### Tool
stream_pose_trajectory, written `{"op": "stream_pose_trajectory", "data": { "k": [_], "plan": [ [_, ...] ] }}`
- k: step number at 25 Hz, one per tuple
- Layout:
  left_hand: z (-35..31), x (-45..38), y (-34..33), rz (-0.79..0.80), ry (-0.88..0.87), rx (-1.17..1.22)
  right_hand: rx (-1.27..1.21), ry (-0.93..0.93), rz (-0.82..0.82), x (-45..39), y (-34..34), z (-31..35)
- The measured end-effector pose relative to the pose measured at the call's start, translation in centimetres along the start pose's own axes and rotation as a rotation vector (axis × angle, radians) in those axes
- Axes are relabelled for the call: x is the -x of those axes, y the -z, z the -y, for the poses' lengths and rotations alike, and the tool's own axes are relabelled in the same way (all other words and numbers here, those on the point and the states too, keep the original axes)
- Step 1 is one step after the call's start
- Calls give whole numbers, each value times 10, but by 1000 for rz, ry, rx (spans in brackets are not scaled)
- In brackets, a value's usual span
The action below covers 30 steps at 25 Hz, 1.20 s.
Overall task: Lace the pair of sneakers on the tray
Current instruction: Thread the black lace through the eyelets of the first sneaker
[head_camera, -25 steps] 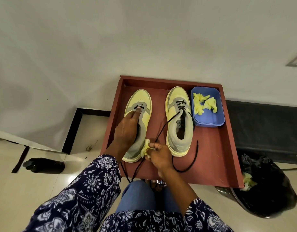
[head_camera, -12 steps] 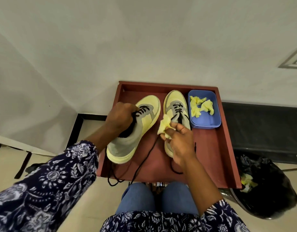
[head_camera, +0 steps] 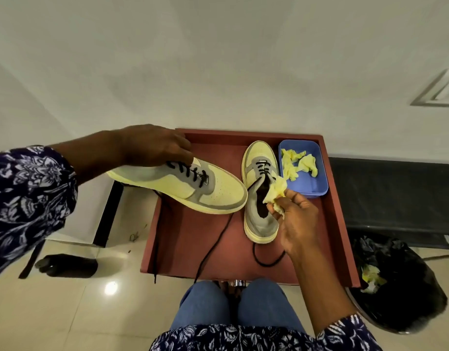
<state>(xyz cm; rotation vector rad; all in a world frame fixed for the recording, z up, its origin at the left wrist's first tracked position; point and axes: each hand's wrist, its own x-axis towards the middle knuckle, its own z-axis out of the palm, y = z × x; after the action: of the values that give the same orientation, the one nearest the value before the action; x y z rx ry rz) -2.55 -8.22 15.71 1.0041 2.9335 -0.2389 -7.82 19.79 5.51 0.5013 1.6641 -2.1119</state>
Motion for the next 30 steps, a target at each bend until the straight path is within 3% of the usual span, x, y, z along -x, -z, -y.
{"op": "stream_pose_trajectory", "data": {
  "k": [6, 15, 20, 25, 30],
  "plan": [
    [7, -28, -19, 123, -217, -13, 28, 39, -68, 12, -4, -21],
    [1, -63, -78, 471, 43, 15, 175, 30, -5, 34, -14, -48],
    [-10, -69, -90, 131, -151, -22, 243, 11, 3, 32, -10, -61],
    [-19, -72, -99, 174, -219, 47, 278, -11, 38, 36, -14, -70],
    [-16, -70, -107, 186, -27, 112, 324, -23, 90, 42, -16, -76]
  ]
}}
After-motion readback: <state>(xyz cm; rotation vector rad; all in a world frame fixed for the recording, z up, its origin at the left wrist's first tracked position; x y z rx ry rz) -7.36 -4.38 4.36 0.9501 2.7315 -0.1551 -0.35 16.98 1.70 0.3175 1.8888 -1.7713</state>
